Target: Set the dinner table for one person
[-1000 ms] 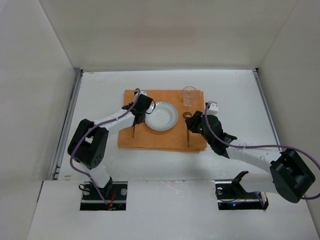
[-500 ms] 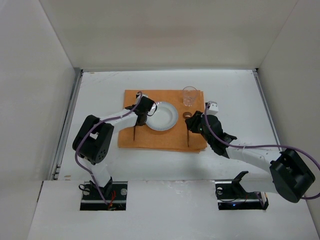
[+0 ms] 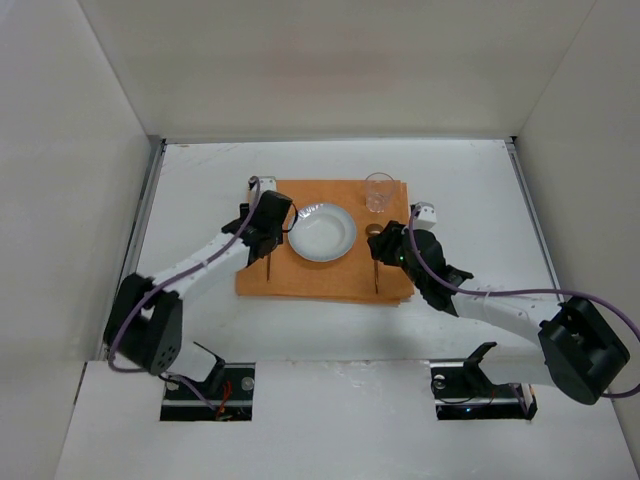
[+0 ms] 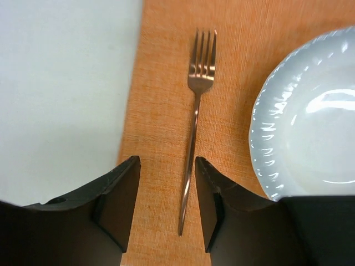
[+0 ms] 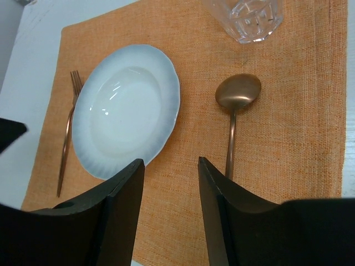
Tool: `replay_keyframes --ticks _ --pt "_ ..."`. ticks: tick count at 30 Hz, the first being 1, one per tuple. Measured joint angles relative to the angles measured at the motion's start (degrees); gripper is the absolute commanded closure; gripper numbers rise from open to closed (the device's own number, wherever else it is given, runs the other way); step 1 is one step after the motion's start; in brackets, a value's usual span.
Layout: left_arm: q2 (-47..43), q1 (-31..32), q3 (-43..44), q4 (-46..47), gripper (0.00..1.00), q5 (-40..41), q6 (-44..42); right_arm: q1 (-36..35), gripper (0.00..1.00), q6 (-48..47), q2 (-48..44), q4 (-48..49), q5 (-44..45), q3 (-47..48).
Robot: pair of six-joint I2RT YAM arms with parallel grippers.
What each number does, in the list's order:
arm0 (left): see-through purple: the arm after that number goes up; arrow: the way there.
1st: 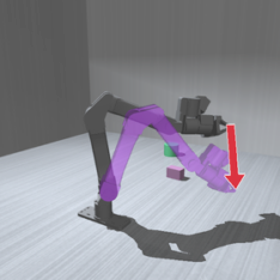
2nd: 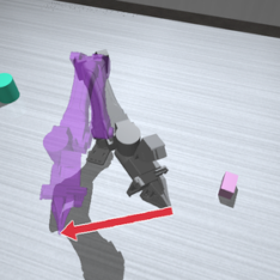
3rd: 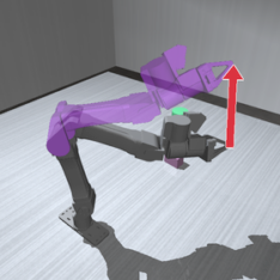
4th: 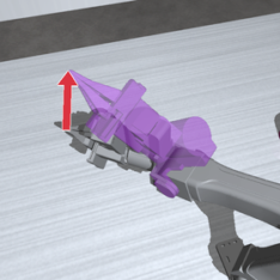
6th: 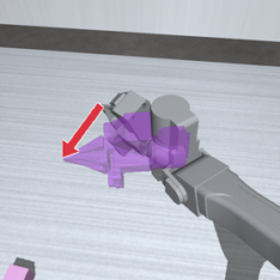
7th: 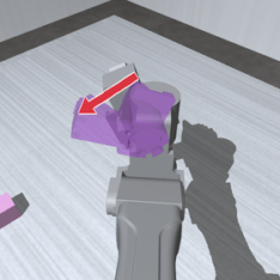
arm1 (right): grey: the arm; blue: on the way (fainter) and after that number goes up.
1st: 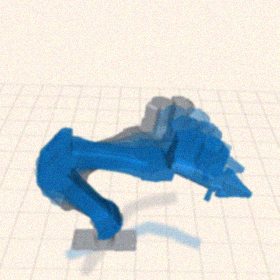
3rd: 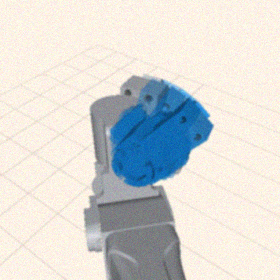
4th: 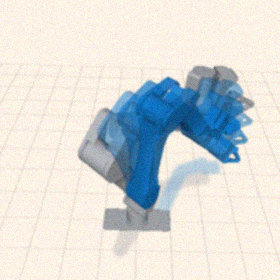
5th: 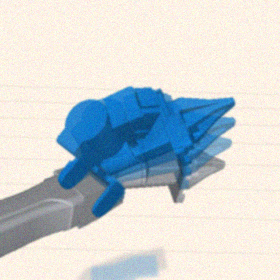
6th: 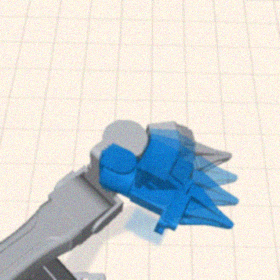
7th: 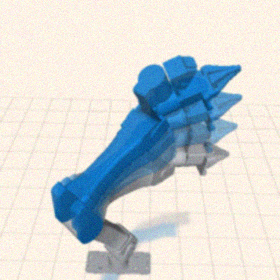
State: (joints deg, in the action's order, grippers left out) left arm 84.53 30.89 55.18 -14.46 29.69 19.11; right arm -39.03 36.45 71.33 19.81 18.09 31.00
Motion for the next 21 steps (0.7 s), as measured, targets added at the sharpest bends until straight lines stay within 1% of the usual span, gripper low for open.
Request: replay_keyframes --ticks 4,8,9,10,12,15,18,19,21 --pt "-10.5 -2.1 -4.0 1.6 0.53 0.2 3.4 0.0 0.50 0.0 0.0 0.1 0.0 0.0" --pt "-16.4 -5.5 -8.6 2.7 0.49 0.4 7.1 -0.2 0.46 -0.3 0.0 0.0 0.2 0.0" --pt "-17.2 -6.5 -9.9 2.7 0.48 0.3 8.3 -0.4 0.44 -0.5 -0.1 0.0 0.3 0.0" --pt "-17.7 -7.4 -10.9 2.7 0.47 0.3 9.3 -0.6 0.39 -0.7 -0.3 0.0 0.5 0.0" --pt "-18.4 -9.5 -13.1 2.6 0.46 0.1 11.6 -1.6 0.35 -1.1 -1.6 -0.1 1.2 -0.1" --pt "-19.4 -12.1 -14.9 1.9 0.45 -0.2 15.0 -4.0 0.28 -2.6 -8.0 1.8 2.2 -2.4" --pt "-21.1 -14.3 -15.0 1.5 0.43 -0.3 17.3 -6.6 0.19 -4.6 -17.8 7.2 4.6 -7.0" --pt "-21.7 -14.7 -15.0 1.6 0.43 -0.3 17.9 -7.4 0.17 -5.2 -20.8 8.9 5.8 -8.3" --pt "-23.0 -15.6 -15.1 1.8 0.42 -0.3 19.2 -8.5 0.17 -6.4 -25.6 11.6 8.6 -10.1"
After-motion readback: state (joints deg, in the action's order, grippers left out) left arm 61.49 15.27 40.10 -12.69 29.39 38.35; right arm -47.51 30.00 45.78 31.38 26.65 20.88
